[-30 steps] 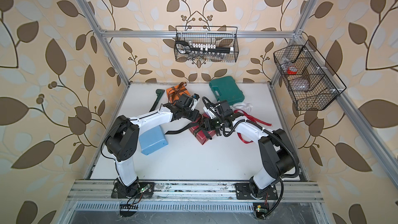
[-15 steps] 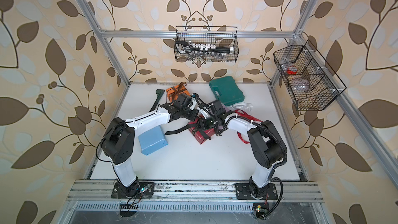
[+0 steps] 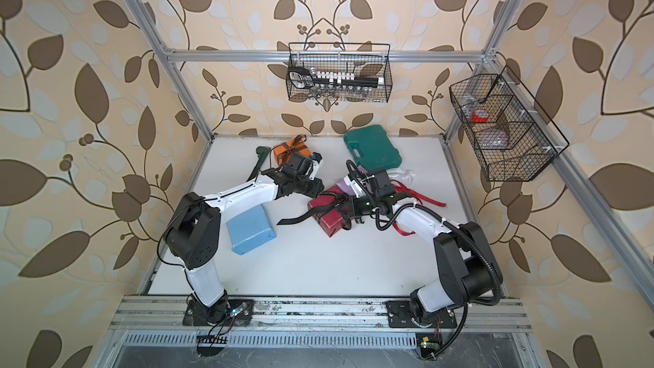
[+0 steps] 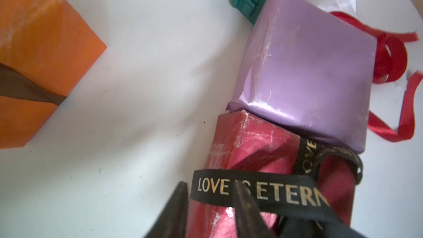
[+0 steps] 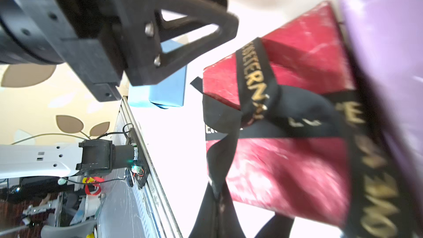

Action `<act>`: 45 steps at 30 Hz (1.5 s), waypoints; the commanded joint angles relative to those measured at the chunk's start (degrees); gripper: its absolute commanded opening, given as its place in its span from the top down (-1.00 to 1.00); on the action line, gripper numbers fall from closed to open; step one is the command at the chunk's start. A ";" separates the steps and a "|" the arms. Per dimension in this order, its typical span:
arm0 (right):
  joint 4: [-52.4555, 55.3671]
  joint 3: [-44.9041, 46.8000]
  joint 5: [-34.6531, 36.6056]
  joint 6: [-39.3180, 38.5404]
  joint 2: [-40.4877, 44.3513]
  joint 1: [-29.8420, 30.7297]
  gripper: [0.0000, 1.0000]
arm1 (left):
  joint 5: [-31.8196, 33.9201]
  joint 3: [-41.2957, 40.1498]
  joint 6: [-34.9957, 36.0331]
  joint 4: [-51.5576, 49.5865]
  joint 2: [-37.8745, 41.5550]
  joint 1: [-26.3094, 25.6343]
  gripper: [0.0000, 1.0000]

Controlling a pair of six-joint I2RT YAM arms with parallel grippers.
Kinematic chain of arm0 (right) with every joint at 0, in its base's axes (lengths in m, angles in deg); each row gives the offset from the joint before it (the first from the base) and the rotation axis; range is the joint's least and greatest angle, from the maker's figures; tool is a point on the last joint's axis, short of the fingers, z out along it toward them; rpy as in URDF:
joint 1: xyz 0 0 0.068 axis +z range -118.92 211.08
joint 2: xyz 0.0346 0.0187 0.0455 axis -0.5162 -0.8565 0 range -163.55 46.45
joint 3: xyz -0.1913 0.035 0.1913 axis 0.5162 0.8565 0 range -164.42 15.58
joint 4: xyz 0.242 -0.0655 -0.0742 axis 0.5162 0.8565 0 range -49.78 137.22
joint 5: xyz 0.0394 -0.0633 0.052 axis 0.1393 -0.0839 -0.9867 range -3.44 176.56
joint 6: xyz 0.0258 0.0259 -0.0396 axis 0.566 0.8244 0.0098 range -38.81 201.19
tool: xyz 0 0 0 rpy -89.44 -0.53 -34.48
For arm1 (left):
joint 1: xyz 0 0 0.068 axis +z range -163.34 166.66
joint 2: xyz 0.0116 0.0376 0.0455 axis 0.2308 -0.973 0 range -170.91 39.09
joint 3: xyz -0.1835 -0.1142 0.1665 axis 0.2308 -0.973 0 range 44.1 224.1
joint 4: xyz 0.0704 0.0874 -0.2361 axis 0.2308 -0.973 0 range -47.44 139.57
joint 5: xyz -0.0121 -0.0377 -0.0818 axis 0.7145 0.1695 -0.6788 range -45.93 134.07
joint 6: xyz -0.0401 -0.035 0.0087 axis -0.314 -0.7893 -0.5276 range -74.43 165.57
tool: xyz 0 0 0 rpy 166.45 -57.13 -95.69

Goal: Untie the ribbon bows on the gift boxes
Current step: Untie the ribbon from the gift box.

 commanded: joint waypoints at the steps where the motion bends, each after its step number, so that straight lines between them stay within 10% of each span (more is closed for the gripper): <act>1: -0.17 1.84 -1.28 0.43 2.54 -1.10 1.00 | -3.61 -0.30 -0.76 -1.48 3.16 -0.04 -0.18; 10: -2.53 -1.79 -9.18 2.73 2.59 -2.74 1.00 | -1.78 -4.04 3.51 1.15 3.83 -2.10 -0.71; 26: -1.74 0.90 -10.92 2.88 6.98 -3.92 1.00 | 20.98 4.07 -3.93 7.56 -4.69 -2.03 -0.83; 45: -7.97 20.18 5.09 17.15 18.33 -14.89 1.00 | 26.52 -7.64 -13.75 6.92 5.39 4.62 -0.98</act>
